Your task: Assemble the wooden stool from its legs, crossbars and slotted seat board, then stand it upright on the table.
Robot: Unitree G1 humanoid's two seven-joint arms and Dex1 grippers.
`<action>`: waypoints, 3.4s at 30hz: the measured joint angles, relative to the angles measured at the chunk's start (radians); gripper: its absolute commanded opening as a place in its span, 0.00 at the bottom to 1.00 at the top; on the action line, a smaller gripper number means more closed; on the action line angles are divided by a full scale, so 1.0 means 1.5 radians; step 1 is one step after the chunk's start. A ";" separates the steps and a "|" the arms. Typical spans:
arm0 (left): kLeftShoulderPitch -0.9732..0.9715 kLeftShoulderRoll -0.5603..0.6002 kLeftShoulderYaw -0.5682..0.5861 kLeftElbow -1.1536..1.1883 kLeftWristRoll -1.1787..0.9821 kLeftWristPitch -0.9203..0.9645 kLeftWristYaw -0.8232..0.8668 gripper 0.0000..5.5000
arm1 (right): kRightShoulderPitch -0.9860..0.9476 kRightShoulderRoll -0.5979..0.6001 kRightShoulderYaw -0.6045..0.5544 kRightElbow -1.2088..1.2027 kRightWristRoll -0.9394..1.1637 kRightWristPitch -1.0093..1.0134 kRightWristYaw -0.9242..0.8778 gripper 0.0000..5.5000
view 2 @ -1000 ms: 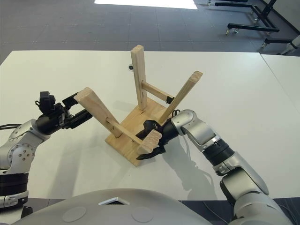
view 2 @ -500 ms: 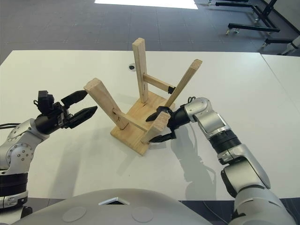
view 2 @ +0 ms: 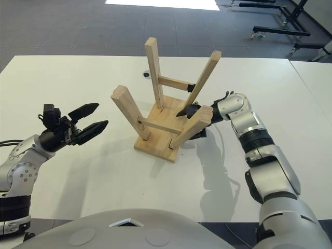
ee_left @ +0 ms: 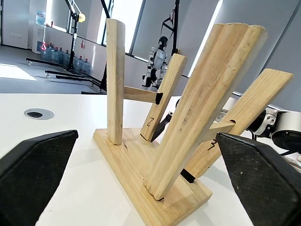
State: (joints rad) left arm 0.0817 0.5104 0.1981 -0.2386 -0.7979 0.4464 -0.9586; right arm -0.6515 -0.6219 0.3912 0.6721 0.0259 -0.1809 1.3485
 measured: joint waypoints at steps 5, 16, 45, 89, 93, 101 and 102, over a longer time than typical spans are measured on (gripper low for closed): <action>-0.002 -0.006 -0.008 0.000 0.000 0.000 -0.001 0.98 | -0.070 0.021 0.000 0.123 -0.079 -0.098 -0.120 0.88; 0.016 -0.017 -0.008 -0.014 0.000 -0.004 0.011 0.98 | -0.042 -0.004 -0.123 0.118 0.042 -0.145 -0.017 0.88; -0.016 -0.034 0.037 -0.015 -0.008 -0.034 0.046 0.98 | 0.136 -0.007 -0.489 -0.583 0.750 0.566 -0.205 0.88; -0.158 0.013 0.060 0.149 0.079 -0.089 0.016 0.98 | 0.323 -0.083 -0.462 -0.430 0.524 0.422 -0.069 0.88; -0.225 0.003 0.031 0.200 0.114 -0.114 0.019 0.98 | 0.323 -0.073 -0.417 -0.430 0.481 0.409 -0.064 0.88; -0.272 -0.044 -0.012 0.223 0.149 -0.151 0.037 0.98 | 0.320 -0.071 -0.403 -0.425 0.466 0.409 -0.055 0.88; -0.272 -0.049 -0.017 0.222 0.152 -0.152 0.040 0.98 | 0.319 -0.070 -0.403 -0.422 0.465 0.406 -0.056 0.88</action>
State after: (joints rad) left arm -0.3269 0.4362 0.1724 0.0950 -0.5697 0.2177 -0.8982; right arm -0.1733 -0.7262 -0.2136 0.0384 0.7229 0.4288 1.2639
